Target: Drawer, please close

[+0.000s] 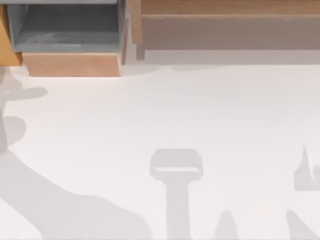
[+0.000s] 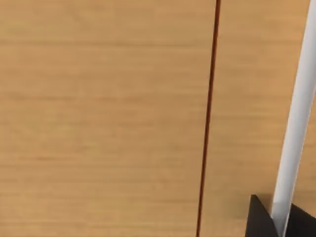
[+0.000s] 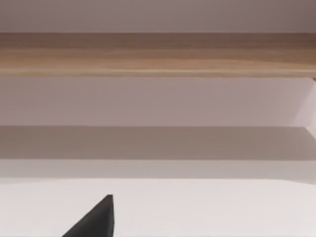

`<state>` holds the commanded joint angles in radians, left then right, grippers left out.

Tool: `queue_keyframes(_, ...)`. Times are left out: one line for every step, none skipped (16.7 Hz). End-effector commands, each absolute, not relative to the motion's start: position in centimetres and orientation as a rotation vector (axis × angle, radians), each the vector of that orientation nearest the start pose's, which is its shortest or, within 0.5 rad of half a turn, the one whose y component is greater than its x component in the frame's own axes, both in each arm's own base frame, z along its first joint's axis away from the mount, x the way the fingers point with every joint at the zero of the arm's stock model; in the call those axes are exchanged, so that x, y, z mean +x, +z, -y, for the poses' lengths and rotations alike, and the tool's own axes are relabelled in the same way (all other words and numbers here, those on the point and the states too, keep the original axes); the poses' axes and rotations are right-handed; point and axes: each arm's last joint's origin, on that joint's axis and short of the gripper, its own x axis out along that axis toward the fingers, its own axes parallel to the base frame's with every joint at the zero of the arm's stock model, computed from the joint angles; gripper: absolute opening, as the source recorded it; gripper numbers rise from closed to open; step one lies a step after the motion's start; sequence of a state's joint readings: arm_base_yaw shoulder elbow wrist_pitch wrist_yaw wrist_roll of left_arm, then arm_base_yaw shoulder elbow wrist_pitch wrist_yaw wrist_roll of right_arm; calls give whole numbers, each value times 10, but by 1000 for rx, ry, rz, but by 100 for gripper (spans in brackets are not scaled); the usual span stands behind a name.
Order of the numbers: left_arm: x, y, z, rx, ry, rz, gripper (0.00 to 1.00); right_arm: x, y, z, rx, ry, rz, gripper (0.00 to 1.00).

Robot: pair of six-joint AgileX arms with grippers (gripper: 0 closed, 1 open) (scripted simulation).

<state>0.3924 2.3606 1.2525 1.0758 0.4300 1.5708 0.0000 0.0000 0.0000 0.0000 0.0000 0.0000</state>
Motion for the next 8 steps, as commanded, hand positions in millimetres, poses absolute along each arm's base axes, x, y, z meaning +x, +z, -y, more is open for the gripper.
queue_keyframes(439,90,-173,1548,-28,-12,0,106,160,1,0,0,0,100)
queue_keyframes(439,90,-173,1548,-28,-12,0,106,160,1,0,0,0,100)
queue_keyframes(439,90,-173,1548,-28,-12,8,106,160,1,0,0,0,100)
queue_keyframes(439,90,-173,1548,-28,-12,15,106,160,1,0,0,0,100)
queue_keyframes(439,90,-173,1548,-28,-12,23,106,160,1,0,0,0,100)
queue_keyframes(439,90,-173,1548,-28,-12,30,106,160,1,0,0,0,100)
queue_keyframes(439,90,-173,1548,-28,-12,38,106,160,1,0,0,0,100)
queue_keyframes(439,90,-173,1548,-28,-12,45,106,160,1,0,0,0,100)
